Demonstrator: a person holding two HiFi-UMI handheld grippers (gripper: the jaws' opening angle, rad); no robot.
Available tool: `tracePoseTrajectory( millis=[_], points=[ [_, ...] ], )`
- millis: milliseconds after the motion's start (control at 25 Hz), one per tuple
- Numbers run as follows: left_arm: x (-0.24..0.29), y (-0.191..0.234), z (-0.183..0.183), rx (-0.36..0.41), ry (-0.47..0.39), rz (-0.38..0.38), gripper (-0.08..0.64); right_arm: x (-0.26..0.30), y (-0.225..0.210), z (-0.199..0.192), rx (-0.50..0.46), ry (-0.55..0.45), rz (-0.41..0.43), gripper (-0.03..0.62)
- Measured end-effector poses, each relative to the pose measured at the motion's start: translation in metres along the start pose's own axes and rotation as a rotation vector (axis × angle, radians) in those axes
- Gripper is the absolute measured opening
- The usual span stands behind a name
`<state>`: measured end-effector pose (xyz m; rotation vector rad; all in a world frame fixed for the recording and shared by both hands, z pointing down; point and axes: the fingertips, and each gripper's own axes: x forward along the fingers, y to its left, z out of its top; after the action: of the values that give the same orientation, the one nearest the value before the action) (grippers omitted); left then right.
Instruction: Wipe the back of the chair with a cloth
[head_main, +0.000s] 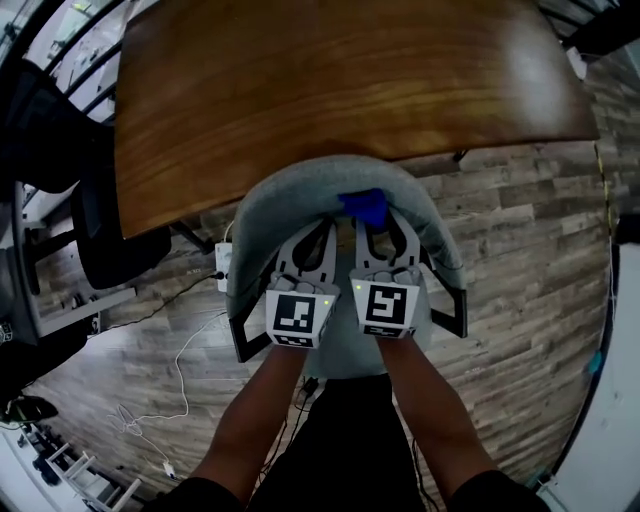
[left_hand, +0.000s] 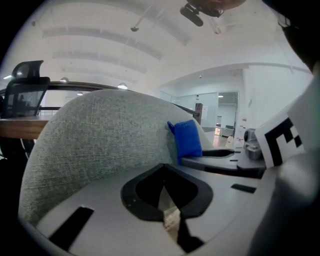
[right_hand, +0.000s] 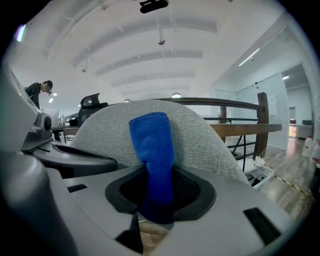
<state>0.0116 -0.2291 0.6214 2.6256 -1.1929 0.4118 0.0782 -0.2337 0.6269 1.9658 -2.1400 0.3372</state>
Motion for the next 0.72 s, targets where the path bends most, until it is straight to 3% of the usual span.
tracePoseTrajectory(
  millis=[720],
  points=[
    [0.021, -0.06, 0.003, 0.027, 0.022, -0.124, 0.008, -0.044, -0.062, -0.021, 0.072, 0.038, -0.171, 0.127]
  ],
)
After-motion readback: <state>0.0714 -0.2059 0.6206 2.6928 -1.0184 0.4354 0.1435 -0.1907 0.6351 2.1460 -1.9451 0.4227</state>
